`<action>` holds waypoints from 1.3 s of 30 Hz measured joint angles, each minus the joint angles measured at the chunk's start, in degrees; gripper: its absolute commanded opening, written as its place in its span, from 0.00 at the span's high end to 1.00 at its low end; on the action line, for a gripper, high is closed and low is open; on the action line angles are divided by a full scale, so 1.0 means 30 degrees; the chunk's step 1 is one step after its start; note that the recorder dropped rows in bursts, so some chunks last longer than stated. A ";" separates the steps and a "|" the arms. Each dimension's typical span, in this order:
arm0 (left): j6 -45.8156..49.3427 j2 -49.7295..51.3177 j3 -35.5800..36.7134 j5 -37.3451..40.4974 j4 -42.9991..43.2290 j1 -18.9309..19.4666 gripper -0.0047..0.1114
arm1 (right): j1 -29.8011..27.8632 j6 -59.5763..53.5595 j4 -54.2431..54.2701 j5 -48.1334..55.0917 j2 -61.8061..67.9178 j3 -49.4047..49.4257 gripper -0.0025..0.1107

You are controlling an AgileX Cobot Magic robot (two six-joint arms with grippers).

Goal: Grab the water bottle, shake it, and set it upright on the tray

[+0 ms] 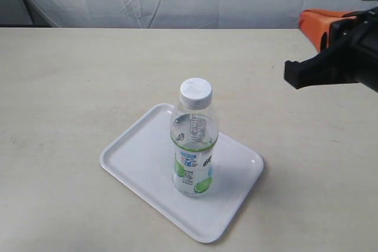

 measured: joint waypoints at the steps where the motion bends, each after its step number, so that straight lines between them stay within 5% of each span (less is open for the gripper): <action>1: 0.0000 0.0000 0.0000 0.0000 0.0000 0.0000 0.96 | -0.0271 -0.0720 0.0742 0.0000 -0.0179 0.0000 0.99; 7: 0.0000 0.0000 0.0000 0.0000 0.0000 0.0000 0.96 | -0.1101 -0.4064 0.4335 -0.1063 -0.0867 0.0000 0.99; 23: 0.0000 0.0000 0.0000 0.0000 0.0000 0.0000 0.96 | -0.1225 -0.4315 0.4926 -0.3739 -0.1068 0.0000 0.99; 31: 0.0000 0.0000 0.0000 0.0000 0.0000 0.0000 0.96 | -0.6813 -0.4315 0.4926 -0.1113 -0.9075 0.0000 0.99; 39: 0.0000 0.0000 0.0000 0.0000 0.0000 0.0000 0.96 | -0.7349 -0.4315 0.4926 -0.6694 -1.2674 0.0000 0.99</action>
